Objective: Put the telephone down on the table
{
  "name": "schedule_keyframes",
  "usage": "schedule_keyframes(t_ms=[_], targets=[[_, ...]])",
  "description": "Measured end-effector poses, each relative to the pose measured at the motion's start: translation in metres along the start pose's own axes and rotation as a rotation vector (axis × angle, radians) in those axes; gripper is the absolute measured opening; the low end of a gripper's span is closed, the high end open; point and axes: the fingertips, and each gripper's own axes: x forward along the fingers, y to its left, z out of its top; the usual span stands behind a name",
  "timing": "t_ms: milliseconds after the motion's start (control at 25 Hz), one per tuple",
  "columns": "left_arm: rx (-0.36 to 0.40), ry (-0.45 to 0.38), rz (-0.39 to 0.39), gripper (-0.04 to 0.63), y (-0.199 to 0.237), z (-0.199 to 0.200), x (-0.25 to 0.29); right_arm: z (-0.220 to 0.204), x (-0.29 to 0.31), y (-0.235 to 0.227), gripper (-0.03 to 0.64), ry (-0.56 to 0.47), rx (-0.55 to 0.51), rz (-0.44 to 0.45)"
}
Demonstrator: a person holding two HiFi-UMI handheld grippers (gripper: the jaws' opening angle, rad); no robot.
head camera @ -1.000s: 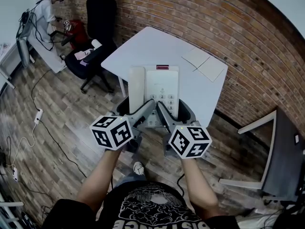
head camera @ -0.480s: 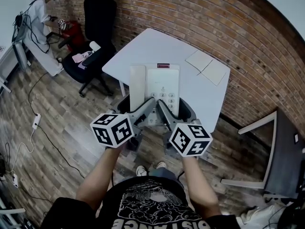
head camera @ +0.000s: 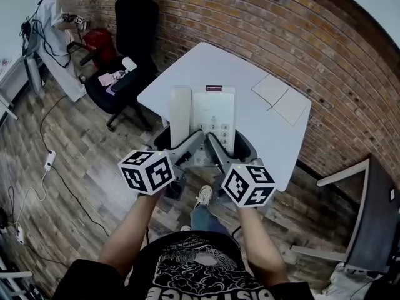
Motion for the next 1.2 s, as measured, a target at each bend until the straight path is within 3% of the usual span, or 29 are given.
schedule_keyframes(t_ms=[640,1200], targets=[[-0.01,0.045,0.023,0.387,0.05,0.04,0.171,0.052,0.126,-0.121,0.311,0.031,0.042,-0.005],[0.007,0.102,0.014,0.387,0.058,0.05,0.279,0.082,0.177,-0.208,0.311,0.026,0.09,-0.037]])
